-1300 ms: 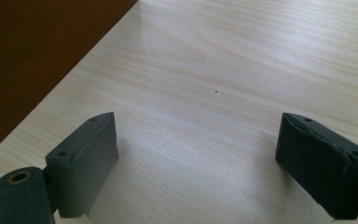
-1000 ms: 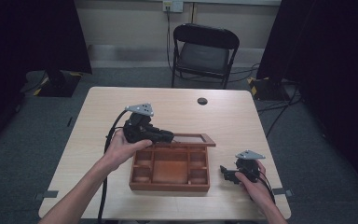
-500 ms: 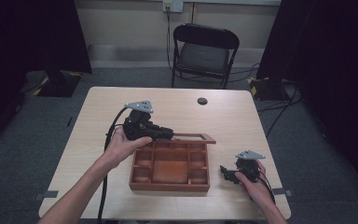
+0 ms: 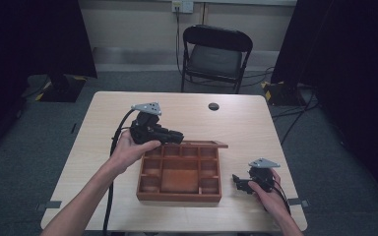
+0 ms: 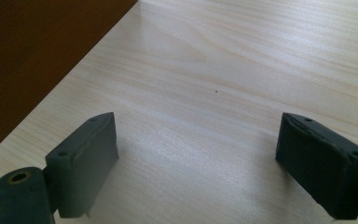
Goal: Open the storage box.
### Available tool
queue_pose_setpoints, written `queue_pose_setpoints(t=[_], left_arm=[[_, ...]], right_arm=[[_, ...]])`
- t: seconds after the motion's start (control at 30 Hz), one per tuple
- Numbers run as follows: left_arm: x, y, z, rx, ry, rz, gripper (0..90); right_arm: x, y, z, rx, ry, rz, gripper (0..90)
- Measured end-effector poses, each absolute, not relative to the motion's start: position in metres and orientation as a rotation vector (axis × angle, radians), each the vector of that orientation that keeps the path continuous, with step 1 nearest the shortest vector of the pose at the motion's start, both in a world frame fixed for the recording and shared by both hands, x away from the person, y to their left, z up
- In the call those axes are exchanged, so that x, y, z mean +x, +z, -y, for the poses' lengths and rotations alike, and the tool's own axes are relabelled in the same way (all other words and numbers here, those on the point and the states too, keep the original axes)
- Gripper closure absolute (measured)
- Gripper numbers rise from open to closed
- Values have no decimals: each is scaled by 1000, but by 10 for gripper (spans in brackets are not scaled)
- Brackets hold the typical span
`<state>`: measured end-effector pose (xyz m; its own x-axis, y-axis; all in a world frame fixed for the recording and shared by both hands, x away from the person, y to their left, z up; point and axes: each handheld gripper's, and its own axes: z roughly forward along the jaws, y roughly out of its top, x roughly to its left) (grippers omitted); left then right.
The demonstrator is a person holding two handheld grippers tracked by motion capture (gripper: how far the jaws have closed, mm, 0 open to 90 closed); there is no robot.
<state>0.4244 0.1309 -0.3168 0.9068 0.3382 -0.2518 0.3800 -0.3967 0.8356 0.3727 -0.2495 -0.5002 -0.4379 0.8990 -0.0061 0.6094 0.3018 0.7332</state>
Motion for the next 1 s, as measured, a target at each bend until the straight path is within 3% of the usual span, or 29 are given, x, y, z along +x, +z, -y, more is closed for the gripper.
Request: queue_pose_setpoints(t=[1.0], left_arm=[[431, -311, -131, 2009, -20, -560, 744]], right_arm=[[373, -500, 250, 1342, 937, -2159, 119]])
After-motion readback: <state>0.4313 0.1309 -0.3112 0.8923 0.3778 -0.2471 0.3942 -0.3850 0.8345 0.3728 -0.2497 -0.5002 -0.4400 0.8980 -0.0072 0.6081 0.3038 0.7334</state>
